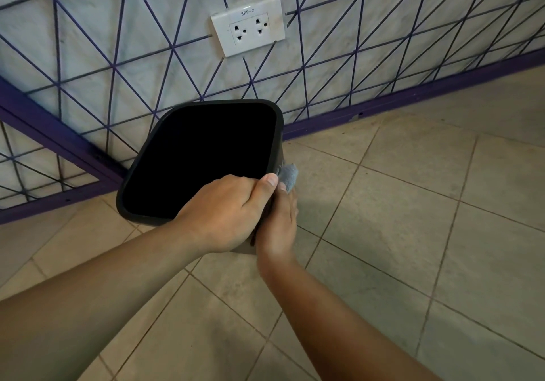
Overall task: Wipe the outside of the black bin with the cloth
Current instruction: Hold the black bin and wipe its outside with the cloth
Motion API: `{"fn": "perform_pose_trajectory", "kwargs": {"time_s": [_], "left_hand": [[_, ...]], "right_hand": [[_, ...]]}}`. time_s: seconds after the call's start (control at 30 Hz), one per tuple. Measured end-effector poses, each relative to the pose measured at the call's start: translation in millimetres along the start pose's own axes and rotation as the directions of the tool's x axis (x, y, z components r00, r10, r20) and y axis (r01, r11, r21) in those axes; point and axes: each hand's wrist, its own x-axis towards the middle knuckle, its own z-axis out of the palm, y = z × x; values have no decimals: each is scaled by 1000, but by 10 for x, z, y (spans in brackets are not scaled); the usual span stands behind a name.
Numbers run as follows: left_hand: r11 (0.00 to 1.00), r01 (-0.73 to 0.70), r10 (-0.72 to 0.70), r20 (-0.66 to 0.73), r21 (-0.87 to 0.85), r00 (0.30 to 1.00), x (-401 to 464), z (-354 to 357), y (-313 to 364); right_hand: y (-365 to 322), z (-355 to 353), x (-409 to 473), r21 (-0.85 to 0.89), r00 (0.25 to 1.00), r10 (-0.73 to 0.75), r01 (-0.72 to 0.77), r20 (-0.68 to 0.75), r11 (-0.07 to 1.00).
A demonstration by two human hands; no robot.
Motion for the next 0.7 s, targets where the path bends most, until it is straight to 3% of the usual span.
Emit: {"fn": "perform_pose_trajectory", "kwargs": {"time_s": [0.13,0.27,0.43,0.57,0.7], "left_hand": [[1000,-2,2,-3,23,1000,0,-17,19],[999,-9,10,-19,37,1000,5,-15,13],[999,-24,24,5,31,1000,-23,-26,11],[999,-27,27,-20,39,999,-18,-36,8],[1000,-19,19,13,23,1000,-23,-46,11]], "right_hand": [[11,42,-88,-21,999,-50,50,-1,999],[14,-1,89,30,999,30,-30,-25,999],[46,25,-167,-34,995,-98,98,11,995],[16,8,43,41,999,32,-31,-23,999],[-3,66,-156,2,998,-55,55,14,998]]}}
